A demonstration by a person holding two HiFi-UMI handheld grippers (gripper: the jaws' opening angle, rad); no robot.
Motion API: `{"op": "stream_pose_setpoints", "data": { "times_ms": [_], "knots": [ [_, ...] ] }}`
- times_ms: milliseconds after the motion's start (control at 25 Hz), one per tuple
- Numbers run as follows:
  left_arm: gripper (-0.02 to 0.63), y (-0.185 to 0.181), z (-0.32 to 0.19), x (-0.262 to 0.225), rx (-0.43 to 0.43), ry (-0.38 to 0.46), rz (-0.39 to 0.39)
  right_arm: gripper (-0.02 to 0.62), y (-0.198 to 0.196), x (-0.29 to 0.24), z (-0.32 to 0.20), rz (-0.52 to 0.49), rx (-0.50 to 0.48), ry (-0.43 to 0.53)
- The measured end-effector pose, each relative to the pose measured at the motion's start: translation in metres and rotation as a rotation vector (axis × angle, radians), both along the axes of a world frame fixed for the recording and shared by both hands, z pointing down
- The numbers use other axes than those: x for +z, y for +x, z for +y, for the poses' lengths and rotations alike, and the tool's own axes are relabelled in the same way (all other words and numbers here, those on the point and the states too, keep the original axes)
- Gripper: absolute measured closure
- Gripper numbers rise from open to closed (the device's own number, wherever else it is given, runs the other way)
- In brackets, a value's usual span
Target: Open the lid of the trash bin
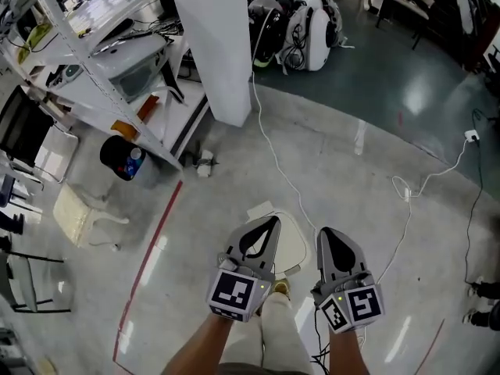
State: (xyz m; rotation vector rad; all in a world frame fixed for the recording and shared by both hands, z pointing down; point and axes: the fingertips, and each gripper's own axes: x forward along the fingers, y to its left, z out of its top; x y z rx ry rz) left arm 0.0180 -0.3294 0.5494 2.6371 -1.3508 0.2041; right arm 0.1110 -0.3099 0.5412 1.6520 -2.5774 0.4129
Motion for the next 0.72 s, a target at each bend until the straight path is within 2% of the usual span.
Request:
{"op": "stream_pose_setpoints", "data": {
  "times_ms": [200,400,560,680,720],
  "knots": [
    [0.597,0.004,0.0,0.018,0.006,-0.016,-0.007,0.565,0.003,0.007,-0.008,0.006,-0.001,0.013],
    [0.597,0.008,-0.002,0.023,0.01,-0.025,-0.009,0.565,0.004,0.032,-0.042,0.026,-0.008,-0.017],
    [0.597,0.009,0.002,0.037,0.011,-0.052,-0.009,0.565,0.0,0.091,-0.066,0.071,-0.034,-0.124],
    [0.597,0.009,0.009,0.053,0.005,-0.115,-0.004,0.565,-0.001,0.157,-0.072,0.127,-0.057,-0.252],
    [0.597,0.009,0.01,0.058,0.007,-0.113,-0.009,0.565,0.001,0.18,-0.071,0.142,-0.062,-0.299]
  ]
}}
